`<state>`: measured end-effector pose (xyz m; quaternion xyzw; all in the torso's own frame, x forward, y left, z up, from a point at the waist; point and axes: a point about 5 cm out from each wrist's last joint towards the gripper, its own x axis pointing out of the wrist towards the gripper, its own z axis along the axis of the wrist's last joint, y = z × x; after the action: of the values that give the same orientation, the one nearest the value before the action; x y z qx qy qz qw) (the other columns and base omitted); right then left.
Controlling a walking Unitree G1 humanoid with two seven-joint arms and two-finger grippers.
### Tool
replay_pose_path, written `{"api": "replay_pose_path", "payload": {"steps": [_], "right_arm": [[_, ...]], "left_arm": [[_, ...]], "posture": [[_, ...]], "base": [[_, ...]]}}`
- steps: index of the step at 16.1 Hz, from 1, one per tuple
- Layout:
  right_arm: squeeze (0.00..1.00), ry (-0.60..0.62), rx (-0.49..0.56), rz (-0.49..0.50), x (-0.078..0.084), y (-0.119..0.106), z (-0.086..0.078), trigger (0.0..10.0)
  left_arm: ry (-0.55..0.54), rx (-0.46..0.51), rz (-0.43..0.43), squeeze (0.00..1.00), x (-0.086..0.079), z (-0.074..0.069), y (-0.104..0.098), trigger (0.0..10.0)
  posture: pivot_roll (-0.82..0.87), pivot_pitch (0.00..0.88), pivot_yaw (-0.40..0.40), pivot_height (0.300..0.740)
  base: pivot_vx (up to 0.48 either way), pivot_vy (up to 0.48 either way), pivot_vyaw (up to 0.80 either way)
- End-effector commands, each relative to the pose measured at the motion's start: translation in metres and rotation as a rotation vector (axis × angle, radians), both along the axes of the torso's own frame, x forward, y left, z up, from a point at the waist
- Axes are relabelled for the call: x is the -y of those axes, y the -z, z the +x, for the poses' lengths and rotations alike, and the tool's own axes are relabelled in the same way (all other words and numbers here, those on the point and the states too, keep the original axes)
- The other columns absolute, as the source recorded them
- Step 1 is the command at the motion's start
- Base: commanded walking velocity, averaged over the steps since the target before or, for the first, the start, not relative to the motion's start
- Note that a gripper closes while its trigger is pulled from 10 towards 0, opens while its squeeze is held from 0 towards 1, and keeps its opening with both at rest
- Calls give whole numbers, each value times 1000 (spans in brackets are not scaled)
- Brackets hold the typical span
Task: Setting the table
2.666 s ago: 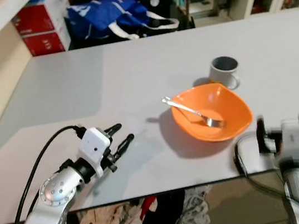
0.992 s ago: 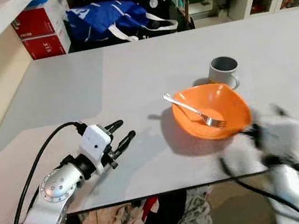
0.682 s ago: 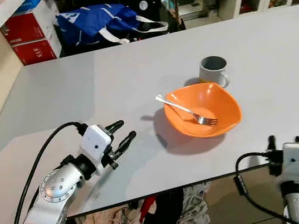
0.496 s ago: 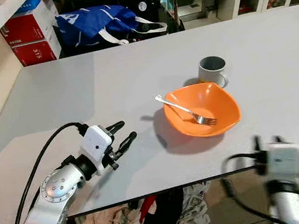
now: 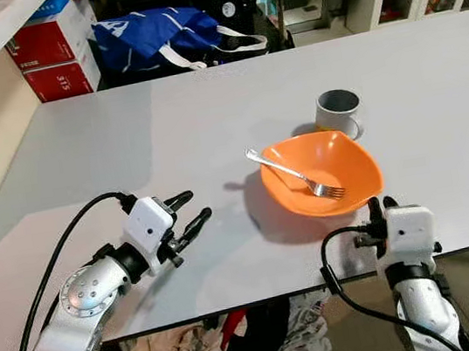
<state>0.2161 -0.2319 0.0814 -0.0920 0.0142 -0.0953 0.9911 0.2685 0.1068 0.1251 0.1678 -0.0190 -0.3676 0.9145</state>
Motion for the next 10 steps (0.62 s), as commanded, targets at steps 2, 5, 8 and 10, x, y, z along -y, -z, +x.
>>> {"api": "replay_pose_path", "payload": {"steps": [2, 5, 8, 10], "right_arm": [[0, 48, 14, -37, 8, -2, -6, 10000], [0, 182, 2, -64, 29, 2, -12, 10000], [0, 182, -7, -45, 27, 7, 7, 10000], [0, 182, -3, -44, 28, 7, 19, 10000]], "left_arm": [[-15, 6, 3, 0, -6, 0, -4, 10000], [-7, 2, 5, 0, -5, 0, -3, 10000], [3, 4, 5, 0, -3, 1, -3, 10000], [5, 7, 6, 0, -3, 1, -4, 10000]], "posture": [[-7, 0, 85, 740], [-15, 0, 92, 740], [-11, 0, 101, 740], [2, 0, 102, 740]], "base": [[0, 0, 0], [0, 0, 0], [0, 0, 0], [0, 0, 0]]}}
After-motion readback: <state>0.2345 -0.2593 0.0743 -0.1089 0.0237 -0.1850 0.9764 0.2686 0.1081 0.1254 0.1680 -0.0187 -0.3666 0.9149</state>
